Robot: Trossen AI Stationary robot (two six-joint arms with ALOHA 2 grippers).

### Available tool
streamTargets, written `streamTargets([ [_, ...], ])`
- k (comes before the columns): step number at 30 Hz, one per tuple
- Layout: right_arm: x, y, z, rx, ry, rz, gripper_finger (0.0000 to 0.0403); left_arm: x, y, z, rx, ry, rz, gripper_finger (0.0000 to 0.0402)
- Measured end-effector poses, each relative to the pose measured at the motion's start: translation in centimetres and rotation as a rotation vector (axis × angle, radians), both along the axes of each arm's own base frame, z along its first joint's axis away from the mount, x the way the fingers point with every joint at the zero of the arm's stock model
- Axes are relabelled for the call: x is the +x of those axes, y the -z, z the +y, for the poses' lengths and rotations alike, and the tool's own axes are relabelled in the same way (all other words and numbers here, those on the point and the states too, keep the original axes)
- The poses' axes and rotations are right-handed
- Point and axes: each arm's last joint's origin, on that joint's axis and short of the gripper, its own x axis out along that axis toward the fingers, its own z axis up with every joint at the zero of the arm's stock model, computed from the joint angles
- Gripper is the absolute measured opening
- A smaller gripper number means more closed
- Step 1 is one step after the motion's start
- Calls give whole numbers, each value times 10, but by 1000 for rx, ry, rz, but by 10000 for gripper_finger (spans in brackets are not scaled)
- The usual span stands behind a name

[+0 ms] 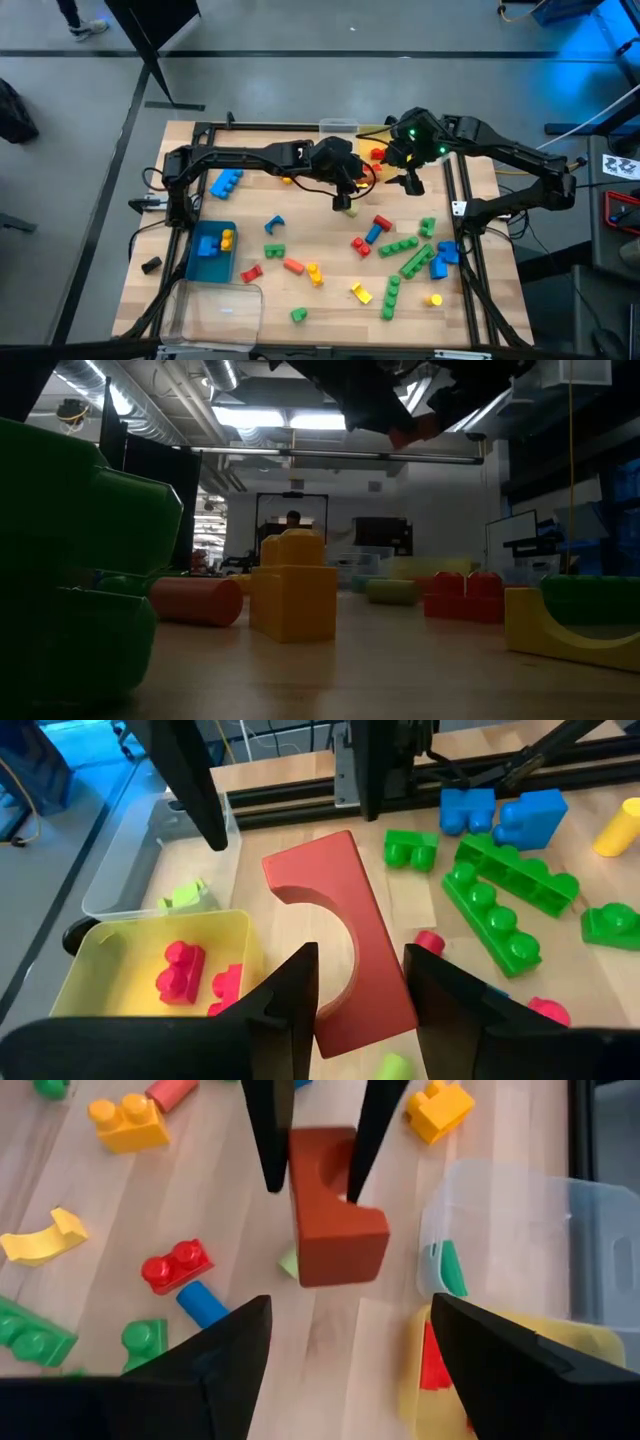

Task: Sort blocks by size
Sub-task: Put the orange arch block into the top right transparent bin

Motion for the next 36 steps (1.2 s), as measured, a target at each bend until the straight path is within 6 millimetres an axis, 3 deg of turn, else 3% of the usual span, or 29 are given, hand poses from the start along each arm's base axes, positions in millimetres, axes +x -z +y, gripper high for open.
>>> streamTargets([
  [24, 6, -5, 0, 27, -48, -98, 270, 5, -8, -3, 16, 13, -96, 120],
  [36, 5, -5, 0, 37, -50, -91, 135, 5, -8, -3, 23, 17, -92, 120],
])
